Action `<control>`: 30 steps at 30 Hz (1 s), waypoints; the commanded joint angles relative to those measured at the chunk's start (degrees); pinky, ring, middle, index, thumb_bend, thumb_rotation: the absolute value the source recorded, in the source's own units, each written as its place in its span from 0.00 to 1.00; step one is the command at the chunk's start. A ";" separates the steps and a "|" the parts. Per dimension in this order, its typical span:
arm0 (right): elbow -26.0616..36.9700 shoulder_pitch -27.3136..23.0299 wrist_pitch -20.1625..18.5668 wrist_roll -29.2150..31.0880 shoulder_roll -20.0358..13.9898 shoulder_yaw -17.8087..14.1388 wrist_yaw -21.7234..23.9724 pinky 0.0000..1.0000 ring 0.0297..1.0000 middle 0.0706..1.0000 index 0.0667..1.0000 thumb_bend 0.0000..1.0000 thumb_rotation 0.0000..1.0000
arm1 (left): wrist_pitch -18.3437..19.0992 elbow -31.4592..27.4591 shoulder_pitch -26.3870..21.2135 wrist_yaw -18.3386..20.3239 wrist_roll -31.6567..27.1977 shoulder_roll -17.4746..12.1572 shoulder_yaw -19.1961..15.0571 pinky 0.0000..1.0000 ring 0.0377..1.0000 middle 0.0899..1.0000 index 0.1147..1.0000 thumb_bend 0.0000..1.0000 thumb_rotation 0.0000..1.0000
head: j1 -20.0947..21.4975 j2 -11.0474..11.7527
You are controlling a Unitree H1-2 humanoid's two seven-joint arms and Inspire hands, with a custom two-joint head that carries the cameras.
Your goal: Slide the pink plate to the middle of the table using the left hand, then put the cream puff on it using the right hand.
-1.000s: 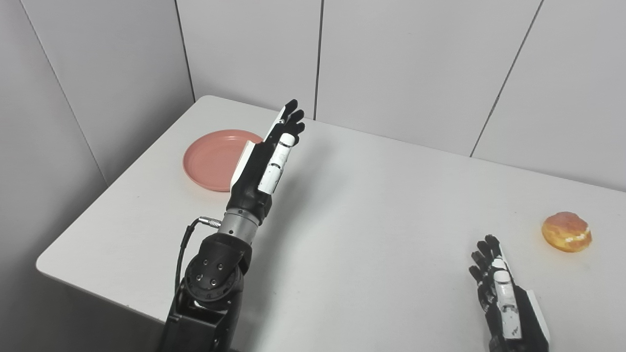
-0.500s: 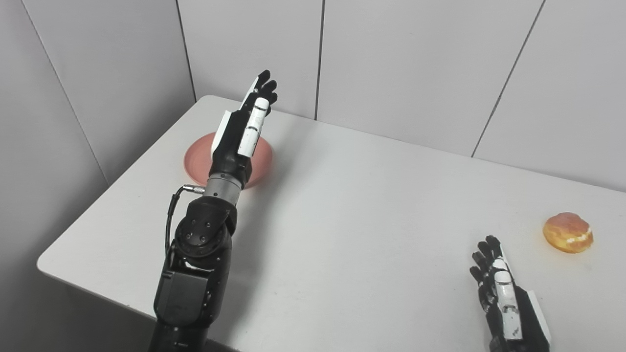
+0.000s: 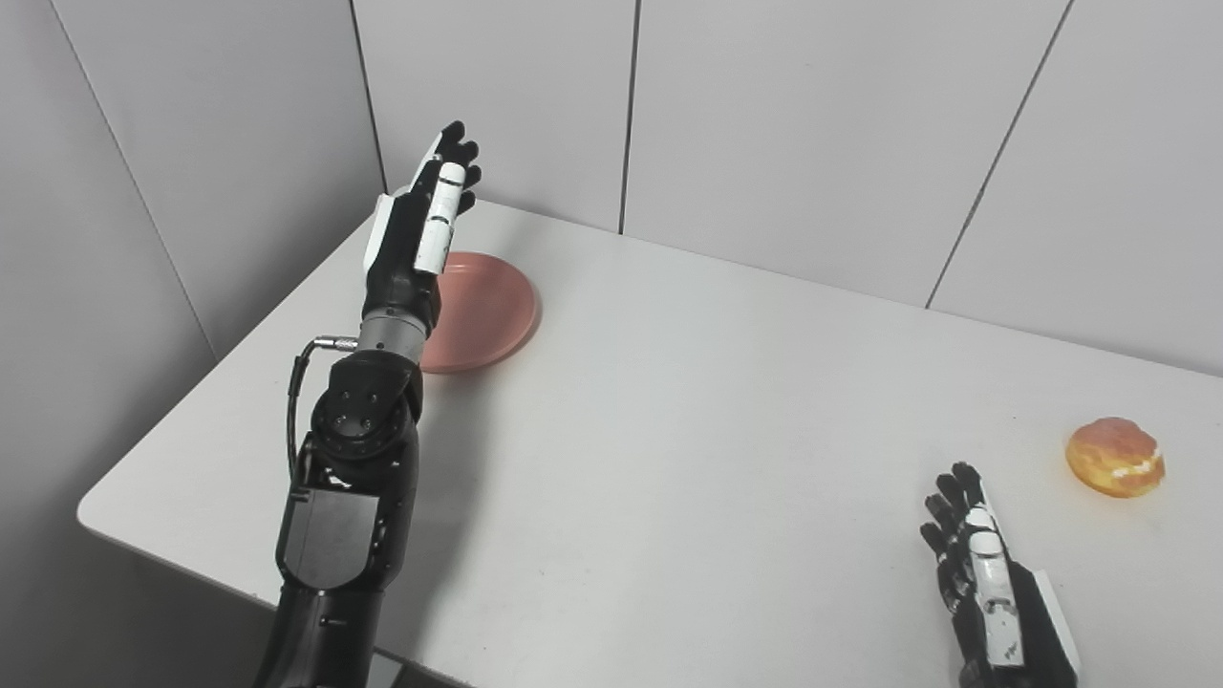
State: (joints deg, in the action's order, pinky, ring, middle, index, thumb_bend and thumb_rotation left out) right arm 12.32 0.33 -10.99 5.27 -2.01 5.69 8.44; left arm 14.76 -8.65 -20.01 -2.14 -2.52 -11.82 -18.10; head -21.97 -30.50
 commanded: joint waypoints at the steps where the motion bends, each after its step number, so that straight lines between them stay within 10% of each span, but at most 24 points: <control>1: 2.10 -1.21 -0.24 0.88 0.06 -0.03 0.45 1.00 1.00 1.00 1.00 0.18 1.00 | -2.30 -0.11 -3.46 -0.73 -1.50 -1.72 -1.05 0.92 0.92 0.94 0.92 0.51 1.00 | -0.07 -0.04; 30: 2.46 -1.10 -0.48 1.20 -0.22 -0.23 0.40 1.00 1.00 1.00 1.00 0.17 1.00 | -1.57 11.58 -6.33 -1.29 -8.14 -10.27 -4.95 0.92 0.93 0.93 0.90 0.48 1.00 | -0.53 -0.73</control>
State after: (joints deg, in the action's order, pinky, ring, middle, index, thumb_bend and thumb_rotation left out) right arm 12.82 0.34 -11.69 5.87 -2.21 5.59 8.47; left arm 14.74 3.34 -23.20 -3.93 -9.88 -19.89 -22.61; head -22.59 -31.20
